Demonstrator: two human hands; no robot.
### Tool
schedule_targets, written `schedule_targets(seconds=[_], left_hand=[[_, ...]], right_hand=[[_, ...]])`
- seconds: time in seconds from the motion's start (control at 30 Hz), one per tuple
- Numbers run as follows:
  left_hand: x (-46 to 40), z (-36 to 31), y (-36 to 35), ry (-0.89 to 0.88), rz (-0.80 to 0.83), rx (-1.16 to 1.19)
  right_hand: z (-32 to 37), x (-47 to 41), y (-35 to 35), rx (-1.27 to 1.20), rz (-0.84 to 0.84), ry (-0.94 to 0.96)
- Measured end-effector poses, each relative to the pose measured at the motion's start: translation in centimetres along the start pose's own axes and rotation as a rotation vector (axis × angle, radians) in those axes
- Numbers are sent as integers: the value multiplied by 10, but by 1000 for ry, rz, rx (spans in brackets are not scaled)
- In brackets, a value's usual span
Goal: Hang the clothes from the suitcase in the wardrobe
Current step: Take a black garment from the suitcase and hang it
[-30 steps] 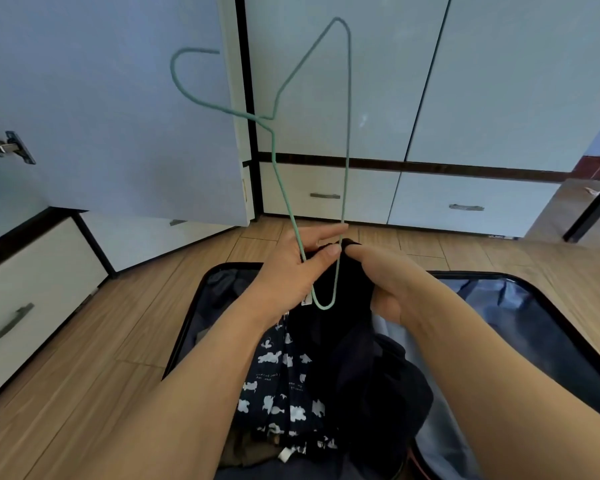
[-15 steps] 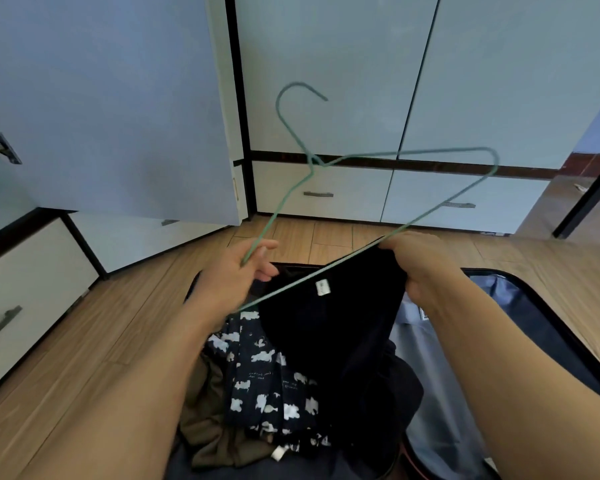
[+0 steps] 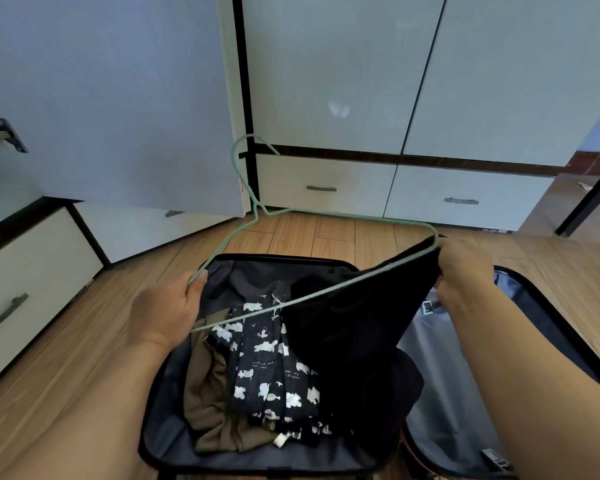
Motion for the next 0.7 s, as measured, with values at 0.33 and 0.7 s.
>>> schedule_targets(seconds=[0.33, 0.7], left_hand=[[-5, 25, -1, 157, -73, -229], [-8, 11, 7, 145, -121, -254]], right_hand=[[20, 22, -11, 411, -32, 555], [20, 31, -27, 620, 95, 663]])
Point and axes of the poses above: each hand's wrist, its own x-axis away from the middle knuckle, its own y-axis out of the back of the hand, z = x × y, the point moved 5 cm from there along -x, towards the middle knuckle, and after that the axes turned 6 degrees about -x, right-handed, at the moved point
